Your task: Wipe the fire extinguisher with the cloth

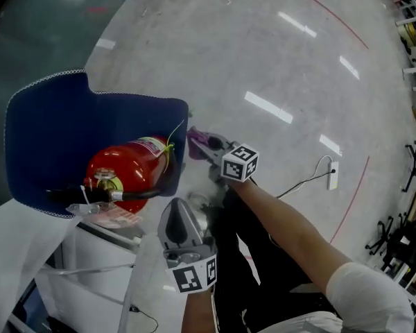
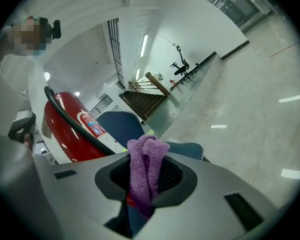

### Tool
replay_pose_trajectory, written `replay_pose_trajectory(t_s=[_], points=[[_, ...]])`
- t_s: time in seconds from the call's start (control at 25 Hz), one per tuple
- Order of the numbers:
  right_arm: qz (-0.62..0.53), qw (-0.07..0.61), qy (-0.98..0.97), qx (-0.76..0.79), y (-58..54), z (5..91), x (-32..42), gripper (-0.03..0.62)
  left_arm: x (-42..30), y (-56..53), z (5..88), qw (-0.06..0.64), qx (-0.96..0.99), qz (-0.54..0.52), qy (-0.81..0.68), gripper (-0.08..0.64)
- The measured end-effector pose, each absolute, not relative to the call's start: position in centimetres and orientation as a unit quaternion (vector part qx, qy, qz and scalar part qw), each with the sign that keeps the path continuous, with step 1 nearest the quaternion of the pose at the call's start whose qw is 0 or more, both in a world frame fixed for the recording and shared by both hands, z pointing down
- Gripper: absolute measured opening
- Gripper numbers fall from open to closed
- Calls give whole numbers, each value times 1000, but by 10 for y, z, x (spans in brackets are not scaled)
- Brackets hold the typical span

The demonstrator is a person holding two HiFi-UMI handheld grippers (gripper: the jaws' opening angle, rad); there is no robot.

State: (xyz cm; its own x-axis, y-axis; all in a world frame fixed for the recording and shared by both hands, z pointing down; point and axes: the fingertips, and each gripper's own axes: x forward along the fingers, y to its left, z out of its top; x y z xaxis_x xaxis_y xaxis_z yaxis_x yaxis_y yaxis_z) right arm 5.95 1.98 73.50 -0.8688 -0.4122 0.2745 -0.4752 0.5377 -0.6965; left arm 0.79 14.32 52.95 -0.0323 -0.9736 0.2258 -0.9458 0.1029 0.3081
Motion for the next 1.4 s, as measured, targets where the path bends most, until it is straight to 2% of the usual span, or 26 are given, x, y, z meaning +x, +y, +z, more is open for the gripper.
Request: replay_pose_trajectory(t_s=[0.24, 0.6, 1.0, 1.4], points=[[454, 40, -857, 243, 28, 799, 22, 78, 6, 167, 570, 225, 652, -41, -723, 5], [483, 14, -849, 216, 31, 783, 8, 78, -2, 165, 564, 225, 649, -57, -724, 5], [477, -19, -859, 185, 37, 714, 13, 78, -2, 167, 535, 221, 645, -70, -728, 5], [457, -69, -873, 153, 45, 568, 17, 78, -27, 172, 443, 189, 633, -83, -746, 5]])
